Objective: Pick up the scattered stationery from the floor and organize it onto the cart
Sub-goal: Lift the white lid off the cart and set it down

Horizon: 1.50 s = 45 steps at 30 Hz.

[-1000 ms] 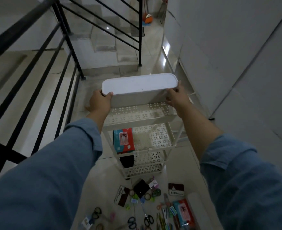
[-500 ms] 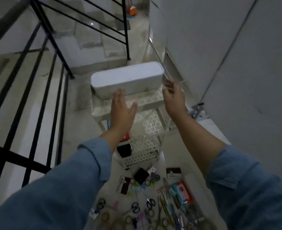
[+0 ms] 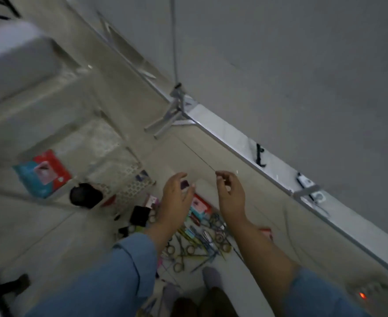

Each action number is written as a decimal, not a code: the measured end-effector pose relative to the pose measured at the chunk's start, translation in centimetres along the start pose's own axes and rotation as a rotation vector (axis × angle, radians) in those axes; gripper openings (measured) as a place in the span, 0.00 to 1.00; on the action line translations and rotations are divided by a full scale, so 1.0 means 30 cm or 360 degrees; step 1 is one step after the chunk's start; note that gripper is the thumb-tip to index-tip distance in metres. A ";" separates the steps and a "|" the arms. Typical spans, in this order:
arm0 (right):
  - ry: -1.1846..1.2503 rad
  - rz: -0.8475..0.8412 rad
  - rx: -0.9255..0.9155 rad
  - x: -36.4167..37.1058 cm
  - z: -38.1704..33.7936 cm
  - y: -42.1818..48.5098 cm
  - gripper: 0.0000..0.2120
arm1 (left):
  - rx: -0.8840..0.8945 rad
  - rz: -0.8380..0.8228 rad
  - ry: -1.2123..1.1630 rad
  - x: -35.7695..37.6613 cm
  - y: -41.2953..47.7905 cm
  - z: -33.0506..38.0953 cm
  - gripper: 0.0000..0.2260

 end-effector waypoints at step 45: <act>0.0206 0.0272 0.0893 -0.072 0.593 0.269 0.24 | -0.0772 0.0556 -0.0690 0.261 0.235 -0.465 0.18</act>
Point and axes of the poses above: each hand's wrist, its own y-axis towards the middle knuckle, its own x-axis out of the palm, z = x × y, the point moved 5 cm from there along y, towards the middle knuckle, and after that the axes turned 3 degrees about x, right-handed, at the moved point
